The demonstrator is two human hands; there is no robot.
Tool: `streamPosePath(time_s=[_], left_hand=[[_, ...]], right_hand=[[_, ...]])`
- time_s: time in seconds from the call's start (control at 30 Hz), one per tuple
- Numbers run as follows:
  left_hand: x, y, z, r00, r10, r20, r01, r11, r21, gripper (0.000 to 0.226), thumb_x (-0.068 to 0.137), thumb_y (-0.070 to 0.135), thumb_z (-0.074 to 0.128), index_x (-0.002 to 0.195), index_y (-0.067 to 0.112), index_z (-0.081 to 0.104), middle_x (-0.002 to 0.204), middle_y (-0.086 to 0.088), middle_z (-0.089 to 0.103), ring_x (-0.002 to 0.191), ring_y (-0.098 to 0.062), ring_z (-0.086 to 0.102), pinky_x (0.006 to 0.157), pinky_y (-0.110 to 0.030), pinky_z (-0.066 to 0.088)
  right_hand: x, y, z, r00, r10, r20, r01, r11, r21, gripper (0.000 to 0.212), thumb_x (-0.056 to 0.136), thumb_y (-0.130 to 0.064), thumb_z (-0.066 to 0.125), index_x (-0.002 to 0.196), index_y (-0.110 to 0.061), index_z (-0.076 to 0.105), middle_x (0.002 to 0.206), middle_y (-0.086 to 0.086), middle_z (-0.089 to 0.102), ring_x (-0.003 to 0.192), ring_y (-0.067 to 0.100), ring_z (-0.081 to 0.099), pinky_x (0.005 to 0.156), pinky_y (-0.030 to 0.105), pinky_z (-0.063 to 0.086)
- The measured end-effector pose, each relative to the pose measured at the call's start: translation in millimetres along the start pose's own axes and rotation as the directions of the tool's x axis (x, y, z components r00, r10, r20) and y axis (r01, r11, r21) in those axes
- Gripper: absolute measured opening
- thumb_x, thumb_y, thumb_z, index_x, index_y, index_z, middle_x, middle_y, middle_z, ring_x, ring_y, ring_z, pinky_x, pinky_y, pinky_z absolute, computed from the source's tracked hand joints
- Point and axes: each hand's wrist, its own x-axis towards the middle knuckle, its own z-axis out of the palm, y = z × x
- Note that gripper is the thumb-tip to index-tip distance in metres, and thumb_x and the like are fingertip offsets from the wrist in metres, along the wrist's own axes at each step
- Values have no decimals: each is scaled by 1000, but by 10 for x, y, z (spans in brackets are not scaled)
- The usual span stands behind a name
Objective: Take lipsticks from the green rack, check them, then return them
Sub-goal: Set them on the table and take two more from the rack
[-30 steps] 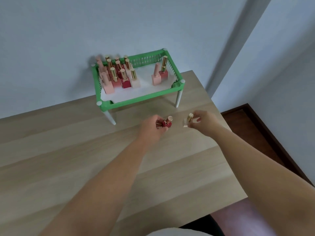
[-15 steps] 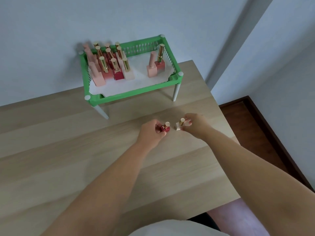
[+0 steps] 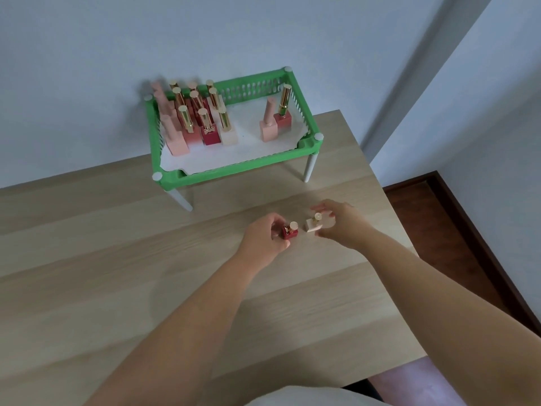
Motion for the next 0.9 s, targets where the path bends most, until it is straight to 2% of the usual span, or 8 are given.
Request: streamPosePath(time_s=[0.07,0.13,0.27,0.37,0.5,0.63,0.77,0.9], left_hand=[[-26,16,-96,1000,9,23,-9,1000,-2,43,78,3,70,107,32,57,110,13,61,95,-2,60,80,-21,51],[-36,84,-255,998,63,-19,-63,998,4,45,81,-4,63,111,30,58,112,11,60,99,-4,60,84,-24,53],[36,466,-636,936,260,-238,-272,962,-17,30,87,6,64,108,27,60,105,14,63,97,2,62,81,-10,50],[272,795,-867,878,291,-380,-329,944,-38,31,87,11,66,113,23,56,104,12,64,91,5,63,79,-10,51],[642,1000,-1071,875,227,-428,-265,964,-30,48,87,15,67,131,20,46,107,8,63,81,1,63,64,-11,51],[887,1027,-1096,909,200,-366,-174,979,102,54,89,37,64,136,17,45,115,5,56,88,-10,60,68,-22,46],[1030,1038,-1074,925,211,-316,-122,953,277,35,94,43,50,109,14,61,112,-6,61,88,-20,62,77,-38,52],[1077,1012,-1043,935,192,-298,-126,965,229,22,91,30,56,99,11,65,97,-8,66,83,-25,63,75,-45,52]], right_hand=[[-52,-20,-111,999,-36,-5,37,999,31,65,70,-15,77,126,-37,51,117,-13,55,102,10,49,80,23,36],[-91,-84,-282,994,-84,-70,89,993,76,63,72,-14,74,124,-41,50,120,-13,54,103,9,49,81,23,37],[84,-428,-692,930,-120,-347,173,977,127,47,75,-17,67,113,-42,57,108,-22,62,93,4,56,76,20,44],[408,-786,-927,884,-154,-442,244,958,153,38,74,-24,68,109,-39,60,100,-20,65,86,2,57,71,14,42],[802,-1140,-1028,911,-172,-374,219,972,87,45,74,-25,69,115,-39,57,103,-22,63,90,4,54,68,13,40],[979,-1302,-943,939,-188,-289,199,980,8,51,77,-19,65,125,-31,55,103,-19,60,105,16,50,72,22,41],[992,-1372,-896,941,-168,-293,148,985,-90,41,79,-23,63,120,-31,59,76,-23,34,99,19,45,71,23,34],[977,-1417,-896,945,-167,-281,113,974,-196,27,83,-30,60,109,-31,64,69,-18,30,101,22,44,76,28,33]])
